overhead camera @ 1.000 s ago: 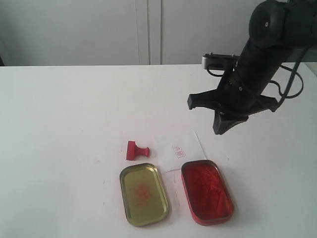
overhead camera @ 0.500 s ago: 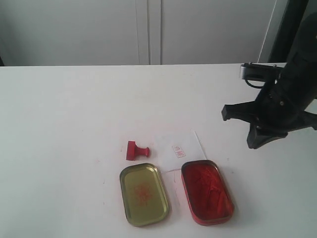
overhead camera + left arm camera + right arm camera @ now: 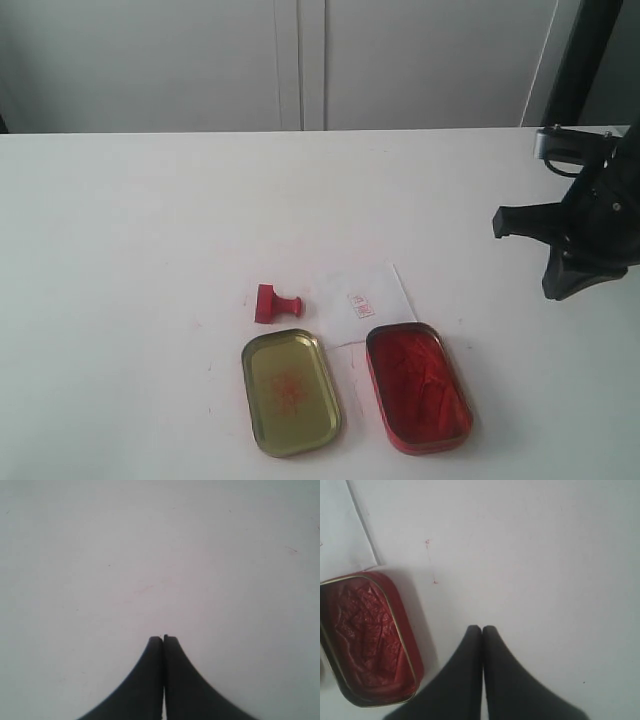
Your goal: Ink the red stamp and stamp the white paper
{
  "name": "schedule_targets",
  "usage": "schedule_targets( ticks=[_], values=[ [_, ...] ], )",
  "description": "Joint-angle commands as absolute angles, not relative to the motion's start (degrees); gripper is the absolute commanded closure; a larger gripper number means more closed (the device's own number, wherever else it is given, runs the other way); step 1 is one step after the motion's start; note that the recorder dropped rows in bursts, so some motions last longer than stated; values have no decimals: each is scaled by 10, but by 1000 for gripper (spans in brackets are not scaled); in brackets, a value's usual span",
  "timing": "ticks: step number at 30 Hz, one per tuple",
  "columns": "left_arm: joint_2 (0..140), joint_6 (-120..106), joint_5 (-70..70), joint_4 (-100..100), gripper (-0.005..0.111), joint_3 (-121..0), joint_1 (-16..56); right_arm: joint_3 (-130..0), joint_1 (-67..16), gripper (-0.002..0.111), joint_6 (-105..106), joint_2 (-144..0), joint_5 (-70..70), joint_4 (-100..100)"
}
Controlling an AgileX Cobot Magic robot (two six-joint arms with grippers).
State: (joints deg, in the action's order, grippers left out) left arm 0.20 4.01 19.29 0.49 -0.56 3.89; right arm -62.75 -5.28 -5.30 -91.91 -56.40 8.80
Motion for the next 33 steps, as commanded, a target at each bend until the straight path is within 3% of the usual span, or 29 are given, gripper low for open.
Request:
schedule_targets(
  ticks=[1,14,33],
  values=[
    [0,41,201,5,107,0,39,-625,-50,108,-47,-914,-562,81],
    [0,41,201,5,107,0,39,-563,-50,108,-47,-879,-556,80],
    [0,41,201,5,107,0,39,-430,-50,108,-30,-702,-482,67]
  ],
)
